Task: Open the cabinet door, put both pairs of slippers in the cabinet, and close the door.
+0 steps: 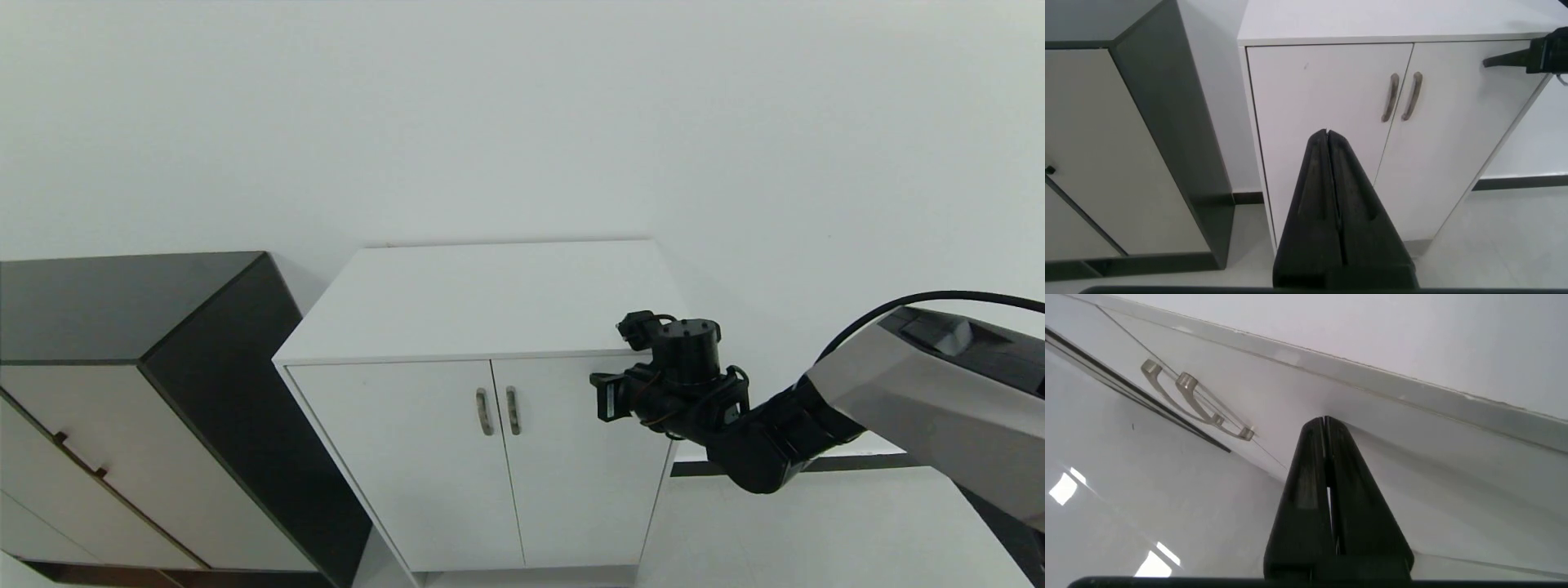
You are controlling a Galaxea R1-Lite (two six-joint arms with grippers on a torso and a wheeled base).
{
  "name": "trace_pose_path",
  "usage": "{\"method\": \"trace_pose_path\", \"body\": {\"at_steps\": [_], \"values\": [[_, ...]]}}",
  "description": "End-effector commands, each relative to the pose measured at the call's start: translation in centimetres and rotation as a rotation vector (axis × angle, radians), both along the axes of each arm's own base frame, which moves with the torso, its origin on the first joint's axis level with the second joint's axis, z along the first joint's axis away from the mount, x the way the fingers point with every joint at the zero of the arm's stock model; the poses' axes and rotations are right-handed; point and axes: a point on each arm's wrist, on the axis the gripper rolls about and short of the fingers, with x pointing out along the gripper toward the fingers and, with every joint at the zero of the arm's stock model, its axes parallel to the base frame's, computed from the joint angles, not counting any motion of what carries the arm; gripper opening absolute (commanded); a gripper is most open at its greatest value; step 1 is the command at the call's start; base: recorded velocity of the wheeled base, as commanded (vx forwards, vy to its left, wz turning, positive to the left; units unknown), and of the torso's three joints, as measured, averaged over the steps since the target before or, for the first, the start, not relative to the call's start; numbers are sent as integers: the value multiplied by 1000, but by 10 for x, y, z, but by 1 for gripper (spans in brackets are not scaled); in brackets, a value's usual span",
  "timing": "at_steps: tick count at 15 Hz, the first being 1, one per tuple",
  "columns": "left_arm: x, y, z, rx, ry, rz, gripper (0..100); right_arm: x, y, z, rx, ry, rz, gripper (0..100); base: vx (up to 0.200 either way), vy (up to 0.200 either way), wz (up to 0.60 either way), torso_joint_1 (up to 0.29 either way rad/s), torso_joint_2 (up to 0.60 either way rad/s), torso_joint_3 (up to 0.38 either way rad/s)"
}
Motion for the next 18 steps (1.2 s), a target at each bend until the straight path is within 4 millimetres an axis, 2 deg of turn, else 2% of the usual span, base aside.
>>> {"method": "trace_pose_path", "body": {"at_steps": [1,5,8,9,10,14,15,17,18], "values": [[0,0,0,0,0,0,0,-9,-1,8,4,-6,9,0,0,0,0,0,0,0],[0,0,0,0,0,0,0,-46,-13,25,-1,0,36,0,0,0,0,0,0,0],[0,0,0,0,0,0,0,-84,-41,32,-12,5,34,0,0,0,0,0,0,0],[0,0,0,0,0,0,0,-91,-46,31,-18,14,31,0,0,0,0,0,0,0],[0,0,0,-2,0,0,0,-109,-62,31,-43,36,0,0,0,0,0,0,0,0],[0,0,0,-5,0,0,0,-155,-110,21,-137,86,-62,0,0,0,0,0,0,0],[0,0,0,-5,0,0,0,-162,-115,18,-159,96,-62,0,0,0,0,0,0,0],[0,0,0,-5,0,2,0,-194,-137,4,-245,136,-65,0,0,0,0,0,0,0],[0,0,0,-5,0,0,0,-200,-142,1,-264,144,-72,0,0,0,0,0,0,0]]}}
